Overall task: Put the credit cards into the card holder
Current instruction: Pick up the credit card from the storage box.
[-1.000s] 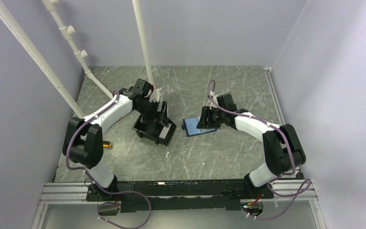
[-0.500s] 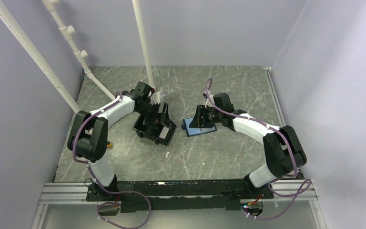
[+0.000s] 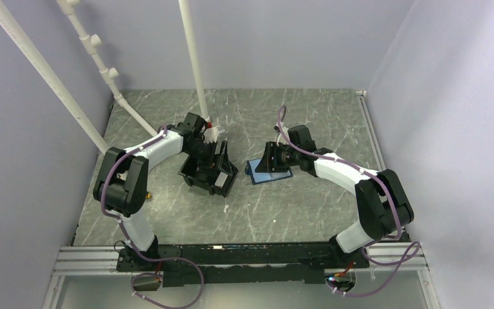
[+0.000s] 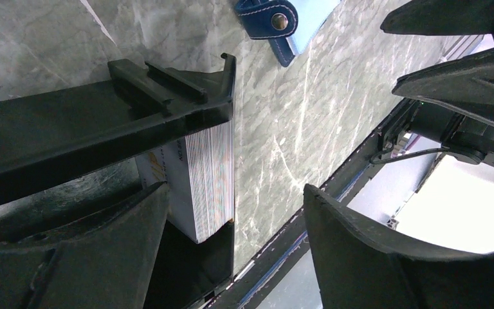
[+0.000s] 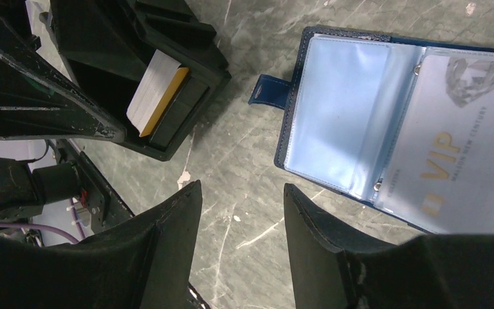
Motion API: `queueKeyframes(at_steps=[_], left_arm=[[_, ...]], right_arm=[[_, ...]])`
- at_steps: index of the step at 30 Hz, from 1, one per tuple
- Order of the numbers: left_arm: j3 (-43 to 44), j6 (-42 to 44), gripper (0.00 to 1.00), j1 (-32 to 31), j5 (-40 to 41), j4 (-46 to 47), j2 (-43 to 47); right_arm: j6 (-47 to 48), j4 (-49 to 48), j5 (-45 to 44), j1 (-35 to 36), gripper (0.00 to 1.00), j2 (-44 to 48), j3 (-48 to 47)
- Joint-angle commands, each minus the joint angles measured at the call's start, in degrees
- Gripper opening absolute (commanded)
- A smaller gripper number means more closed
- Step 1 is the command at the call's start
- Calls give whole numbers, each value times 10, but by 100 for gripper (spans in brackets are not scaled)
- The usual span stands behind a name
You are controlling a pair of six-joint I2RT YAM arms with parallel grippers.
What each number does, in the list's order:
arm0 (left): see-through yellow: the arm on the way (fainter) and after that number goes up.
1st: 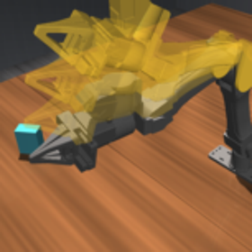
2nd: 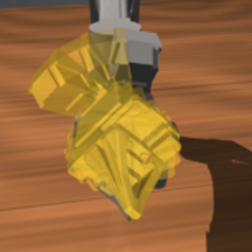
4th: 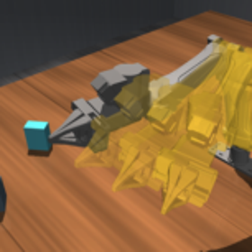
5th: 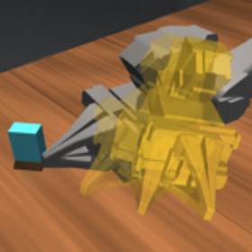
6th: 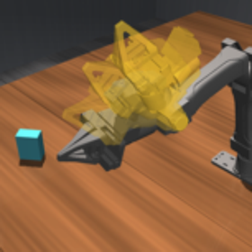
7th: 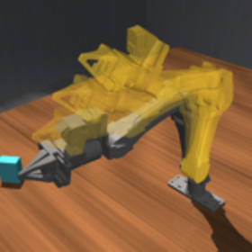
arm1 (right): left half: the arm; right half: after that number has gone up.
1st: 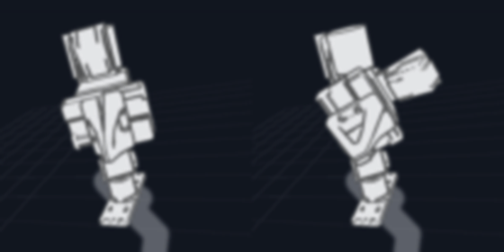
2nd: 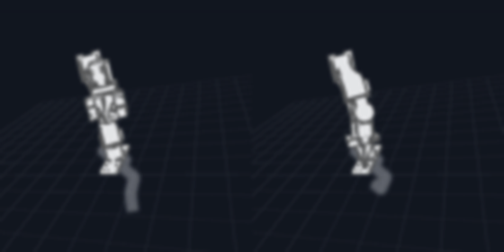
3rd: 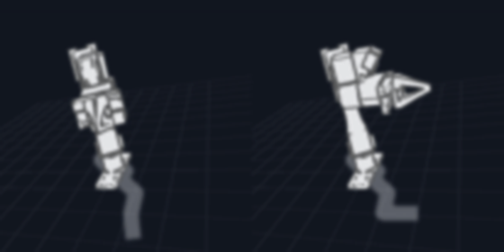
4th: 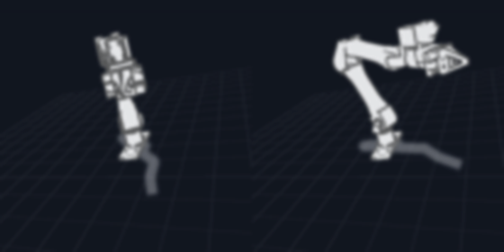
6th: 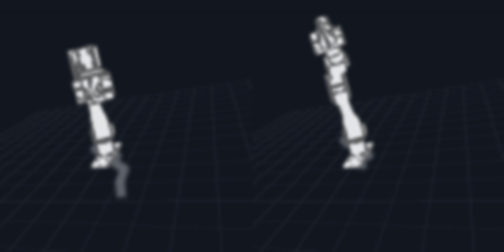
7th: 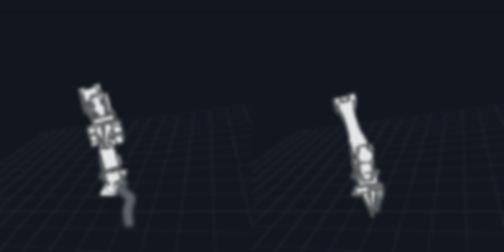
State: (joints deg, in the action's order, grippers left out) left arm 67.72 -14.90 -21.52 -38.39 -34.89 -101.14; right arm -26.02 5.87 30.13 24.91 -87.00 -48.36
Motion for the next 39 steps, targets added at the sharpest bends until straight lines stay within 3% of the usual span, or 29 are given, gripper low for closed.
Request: queueKeyframes(at_steps=[1,35,37,39], left_arm=[[-2,0,80,1,-23,8,4],[11,11,29,1,11,-26,-25],[12,11,29,1,12,-27,-23],[10,9,37,1,6,-21,-16]], right_arm=[[-1,-26,-1,1,52,2,-2],[5,-16,-9,1,51,1,-4],[5,-17,-6,1,51,0,-4],[4,-19,-7,1,51,1,-4]])
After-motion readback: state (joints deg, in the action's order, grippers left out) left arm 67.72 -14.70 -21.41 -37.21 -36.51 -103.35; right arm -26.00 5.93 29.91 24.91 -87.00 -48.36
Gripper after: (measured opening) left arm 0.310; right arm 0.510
